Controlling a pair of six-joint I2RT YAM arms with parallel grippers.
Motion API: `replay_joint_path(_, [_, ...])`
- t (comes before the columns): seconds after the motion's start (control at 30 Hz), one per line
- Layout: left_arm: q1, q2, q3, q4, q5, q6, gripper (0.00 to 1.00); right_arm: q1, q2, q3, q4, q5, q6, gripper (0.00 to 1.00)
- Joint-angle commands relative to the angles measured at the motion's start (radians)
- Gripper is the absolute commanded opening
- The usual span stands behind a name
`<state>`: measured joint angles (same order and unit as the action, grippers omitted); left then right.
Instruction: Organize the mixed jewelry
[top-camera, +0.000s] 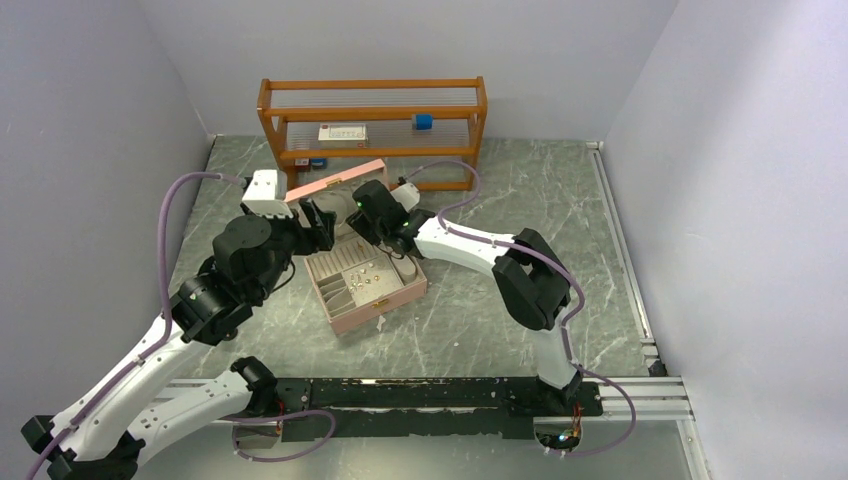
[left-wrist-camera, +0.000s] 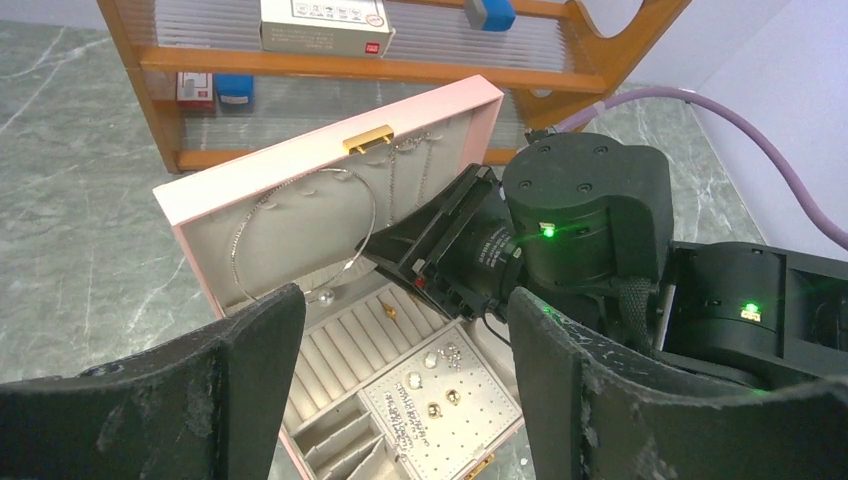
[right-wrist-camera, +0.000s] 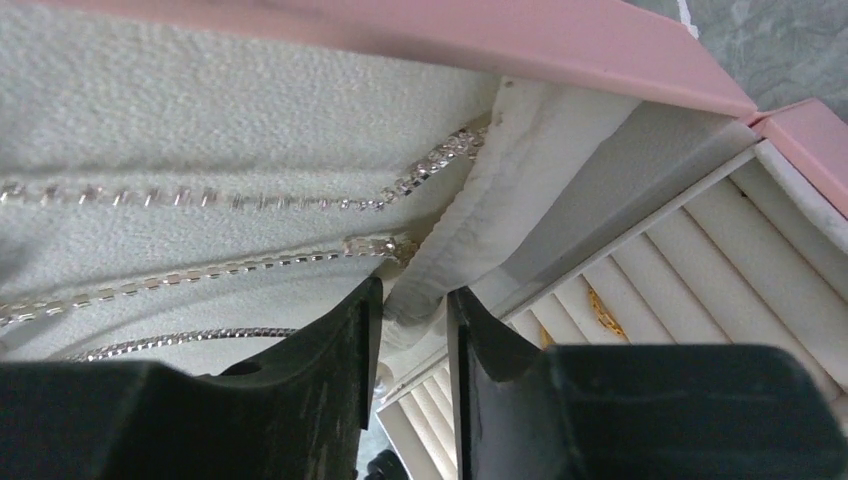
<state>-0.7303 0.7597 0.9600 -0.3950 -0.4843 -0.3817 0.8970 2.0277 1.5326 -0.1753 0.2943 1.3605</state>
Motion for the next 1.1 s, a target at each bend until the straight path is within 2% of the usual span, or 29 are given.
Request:
replay_joint_path(0.0, [-0.003,0.006,-0.012,-0.031,0.038,-0.023,0.78,-0.004,0.002,-0.005,-0.025,0.006,0.031,0.30])
replay_joint_path(0.17, [-0.004,0.021,-0.046,-0.044,0.043,-0.058,0.78,-0.003,0.006,-0.008,-0.046,-0.029,0.025,0.22])
replay_joint_path(0.3, [-0.004,0.053,-0.062,-0.048,0.030,-0.088,0.77,-0.003,-0.009,-0.044,-0.019,-0.061,0.027,0.22])
replay_joint_path(0.63, [-0.004,0.236,-0.045,-0.019,0.039,-0.102,0.72,-0.003,-0.033,-0.132,0.076,-0.134,-0.021,0.14])
replay_joint_path(1.07, [0.015,0.465,0.015,-0.007,-0.139,-0.169,0.60,-0.005,-0.104,-0.263,0.268,-0.205,-0.111,0.12])
